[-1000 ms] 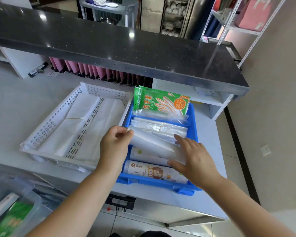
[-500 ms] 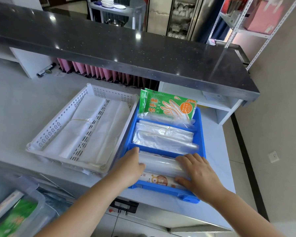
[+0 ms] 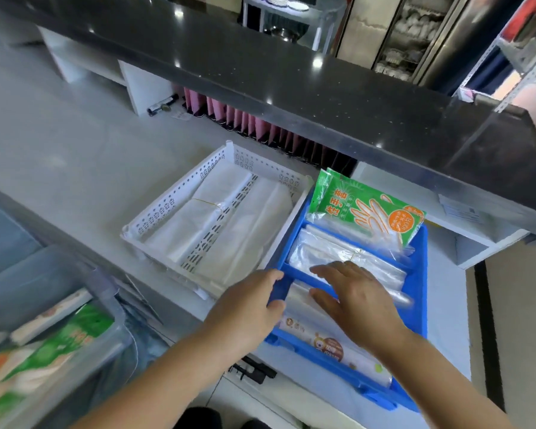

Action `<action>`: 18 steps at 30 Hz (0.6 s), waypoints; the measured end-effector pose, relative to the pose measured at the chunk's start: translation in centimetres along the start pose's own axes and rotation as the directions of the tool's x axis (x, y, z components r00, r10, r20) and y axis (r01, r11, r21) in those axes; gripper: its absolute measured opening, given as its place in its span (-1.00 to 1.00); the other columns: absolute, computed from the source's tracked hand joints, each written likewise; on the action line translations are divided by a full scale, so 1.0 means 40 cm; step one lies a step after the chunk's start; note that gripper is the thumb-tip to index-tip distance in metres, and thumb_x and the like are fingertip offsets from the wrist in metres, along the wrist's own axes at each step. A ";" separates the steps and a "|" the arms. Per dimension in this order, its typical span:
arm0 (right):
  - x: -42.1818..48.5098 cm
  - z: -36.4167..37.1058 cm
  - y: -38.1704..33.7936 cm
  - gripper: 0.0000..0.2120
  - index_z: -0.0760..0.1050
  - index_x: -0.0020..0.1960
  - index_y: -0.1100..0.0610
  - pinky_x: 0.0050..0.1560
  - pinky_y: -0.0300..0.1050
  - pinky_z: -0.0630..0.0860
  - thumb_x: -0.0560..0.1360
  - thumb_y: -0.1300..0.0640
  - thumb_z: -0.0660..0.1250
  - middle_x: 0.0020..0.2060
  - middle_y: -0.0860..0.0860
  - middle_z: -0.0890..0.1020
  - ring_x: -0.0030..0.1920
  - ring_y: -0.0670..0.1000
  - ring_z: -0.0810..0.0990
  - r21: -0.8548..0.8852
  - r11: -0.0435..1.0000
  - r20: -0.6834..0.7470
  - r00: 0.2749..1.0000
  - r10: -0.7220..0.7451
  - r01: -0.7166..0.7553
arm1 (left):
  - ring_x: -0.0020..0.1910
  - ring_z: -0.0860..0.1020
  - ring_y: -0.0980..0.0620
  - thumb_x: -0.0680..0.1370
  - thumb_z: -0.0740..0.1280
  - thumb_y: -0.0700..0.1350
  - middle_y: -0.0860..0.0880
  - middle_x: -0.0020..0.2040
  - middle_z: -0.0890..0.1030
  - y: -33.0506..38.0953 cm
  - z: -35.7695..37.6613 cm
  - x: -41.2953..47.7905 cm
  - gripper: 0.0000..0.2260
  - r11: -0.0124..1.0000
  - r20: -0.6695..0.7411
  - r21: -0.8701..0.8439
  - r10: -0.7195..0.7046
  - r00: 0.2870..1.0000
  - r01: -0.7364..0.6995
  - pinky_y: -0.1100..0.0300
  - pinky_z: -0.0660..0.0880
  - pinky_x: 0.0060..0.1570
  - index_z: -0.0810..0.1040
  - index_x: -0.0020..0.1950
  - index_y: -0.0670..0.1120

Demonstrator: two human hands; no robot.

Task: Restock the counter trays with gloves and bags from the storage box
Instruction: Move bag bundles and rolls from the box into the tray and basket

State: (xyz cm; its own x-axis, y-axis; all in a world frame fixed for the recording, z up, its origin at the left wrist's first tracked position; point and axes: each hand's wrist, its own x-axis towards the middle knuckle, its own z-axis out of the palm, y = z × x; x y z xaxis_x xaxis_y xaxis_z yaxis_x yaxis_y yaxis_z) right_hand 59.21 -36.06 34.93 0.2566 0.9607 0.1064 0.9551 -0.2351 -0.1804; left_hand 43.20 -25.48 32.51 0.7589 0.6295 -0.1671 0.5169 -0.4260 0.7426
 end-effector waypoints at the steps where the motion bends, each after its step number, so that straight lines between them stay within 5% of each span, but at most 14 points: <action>1: 0.027 0.000 -0.023 -0.70 0.56 0.15 0.12 -0.01 -0.01 0.55 0.44 0.07 0.41 -0.01 0.07 0.67 -0.02 0.13 0.62 -0.004 1.000 -0.003 1.000 -0.025 0.025 | 0.10 0.51 0.12 0.54 0.25 -0.03 0.08 0.25 0.51 -0.018 -0.030 -0.014 -0.63 0.999 -0.069 0.044 0.021 0.997 -0.018 0.26 0.46 0.01 0.33 0.35 0.09; 6: 0.137 0.017 -0.183 -0.76 0.61 0.07 0.18 -0.10 0.00 0.56 0.40 0.19 0.44 -0.12 0.12 0.68 -0.09 0.18 0.63 -0.005 0.988 -0.003 0.988 -0.152 0.152 | 0.08 0.52 0.12 0.55 0.22 0.00 0.16 0.24 0.52 -0.138 -0.209 -0.092 -0.69 0.966 -0.309 0.256 0.050 0.950 0.033 0.22 0.42 -0.09 0.42 0.30 0.10; 10: 0.216 0.051 -0.364 -0.78 0.63 0.01 0.18 -0.20 -0.01 0.59 0.38 0.18 0.45 -0.19 0.11 0.68 -0.18 0.18 0.63 -0.035 0.958 0.007 0.958 -0.286 0.286 | -0.11 0.56 0.00 0.51 0.24 -0.03 0.05 -0.02 0.63 -0.260 -0.349 -0.179 -0.82 0.913 -0.428 0.377 0.023 0.904 0.155 0.13 0.48 -0.23 0.52 0.09 0.05; 18: 0.341 0.222 -0.785 -0.80 0.61 0.03 0.10 -0.18 -0.04 0.56 0.42 0.11 0.39 -0.15 0.06 0.68 -0.14 0.13 0.62 0.004 0.882 0.119 0.876 -0.468 0.471 | 0.01 0.57 -0.11 0.48 0.29 -0.01 -0.01 -0.01 0.65 -0.653 -0.582 -0.408 -0.84 0.820 -0.544 0.282 -0.292 0.787 0.499 0.06 0.49 -0.07 0.57 0.01 0.00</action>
State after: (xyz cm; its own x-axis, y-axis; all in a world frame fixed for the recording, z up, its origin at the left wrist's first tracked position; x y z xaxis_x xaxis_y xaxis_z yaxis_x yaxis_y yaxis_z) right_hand 31.39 -14.27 33.38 -0.2397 0.9689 0.0616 0.9628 0.2454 -0.1128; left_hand 8.08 -9.51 30.94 0.2306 0.9730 0.0043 0.9139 -0.2181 0.3425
